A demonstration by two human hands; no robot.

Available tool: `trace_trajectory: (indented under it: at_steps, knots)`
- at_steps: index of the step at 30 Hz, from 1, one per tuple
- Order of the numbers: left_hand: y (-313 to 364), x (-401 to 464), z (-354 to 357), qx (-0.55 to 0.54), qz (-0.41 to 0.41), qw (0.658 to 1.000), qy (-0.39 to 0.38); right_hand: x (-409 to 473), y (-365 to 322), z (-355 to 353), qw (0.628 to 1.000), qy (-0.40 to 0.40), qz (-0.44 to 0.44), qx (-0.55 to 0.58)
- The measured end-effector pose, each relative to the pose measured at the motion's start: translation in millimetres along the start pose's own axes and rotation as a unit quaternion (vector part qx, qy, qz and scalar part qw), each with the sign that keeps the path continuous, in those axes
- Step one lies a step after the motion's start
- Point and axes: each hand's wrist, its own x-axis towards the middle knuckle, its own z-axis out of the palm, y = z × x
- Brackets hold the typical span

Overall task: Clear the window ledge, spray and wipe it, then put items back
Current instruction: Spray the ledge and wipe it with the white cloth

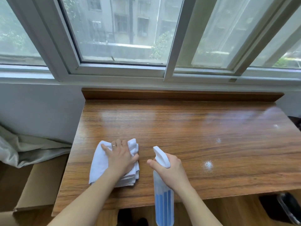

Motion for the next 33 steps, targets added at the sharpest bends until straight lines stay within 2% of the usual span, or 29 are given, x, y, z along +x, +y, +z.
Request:
trace_trajectory:
  at_steps: [6, 10, 22, 29, 33]
  knots:
    - [11, 18, -8, 0.011, -0.013, 1.000, -0.019, 6, -3, -6, 1.000, 0.021, 0.016, 0.008]
    - [7, 4, -4, -0.015, 0.011, 1.000, 0.009, 8, -4, -8, 1.000, 0.016, 0.017, 0.008]
    - [25, -148, 27, -0.033, 0.033, 0.995, 0.084, -9, 11, -20, 0.998, -0.040, -0.027, -0.043]
    - [27, -127, 17, -0.035, 0.036, 0.995, 0.087, -17, 19, -28, 0.997, -0.051, -0.030, -0.046]
    - [25, -95, 10, -0.027, 0.020, 0.998, 0.057, -17, 19, -30, 0.997, -0.044, -0.033, -0.044]
